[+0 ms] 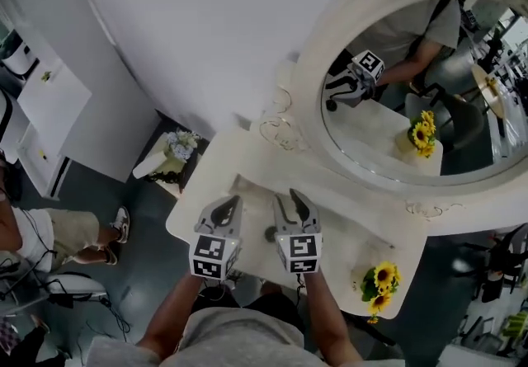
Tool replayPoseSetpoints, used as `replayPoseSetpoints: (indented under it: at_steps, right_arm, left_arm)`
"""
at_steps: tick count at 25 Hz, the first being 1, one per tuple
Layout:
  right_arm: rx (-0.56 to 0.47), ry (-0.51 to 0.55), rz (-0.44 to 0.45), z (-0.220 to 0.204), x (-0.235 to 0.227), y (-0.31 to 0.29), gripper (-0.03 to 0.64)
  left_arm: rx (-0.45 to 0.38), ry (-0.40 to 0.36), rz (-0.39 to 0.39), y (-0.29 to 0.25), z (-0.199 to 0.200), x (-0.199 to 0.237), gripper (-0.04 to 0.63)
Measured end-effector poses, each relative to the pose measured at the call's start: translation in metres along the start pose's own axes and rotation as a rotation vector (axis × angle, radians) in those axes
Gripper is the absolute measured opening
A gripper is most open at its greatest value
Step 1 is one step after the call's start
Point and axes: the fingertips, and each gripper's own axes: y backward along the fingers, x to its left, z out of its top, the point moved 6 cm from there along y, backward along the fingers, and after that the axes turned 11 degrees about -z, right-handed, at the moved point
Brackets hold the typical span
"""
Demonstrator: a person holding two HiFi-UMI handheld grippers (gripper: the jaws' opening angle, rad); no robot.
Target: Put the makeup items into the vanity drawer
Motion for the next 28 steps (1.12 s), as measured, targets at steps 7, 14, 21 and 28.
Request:
replayPoseSetpoints:
  at_steps: [7, 14, 21, 28]
  right_arm:
    - [-0.066, -0.041, -0.171, 0.019, -0.03, 0.049, 0.147]
    - [-0.101, -0.08, -0.358, 0.018, -0.045, 0.098, 0.056]
    - [-0.107, -0.086, -0.448, 0.014, -0.039, 0.13, 0.014]
    - [-0.097, -0.092, -0.483, 0.009, -0.022, 0.142, 0.014]
  left_arm:
    - [-0.053, -0.093, -0.142, -0.007, 0.029, -0.03, 0.0]
    - [-0.064, -0.166, -0.269, -0.007, 0.044, -0.057, 0.0]
    - [-0.095, -0.217, -0.367, -0.001, 0.054, -0.077, 0.0]
    - [-0.079, -0.224, -0.414, 0.003, 0.046, -0.076, 0.0]
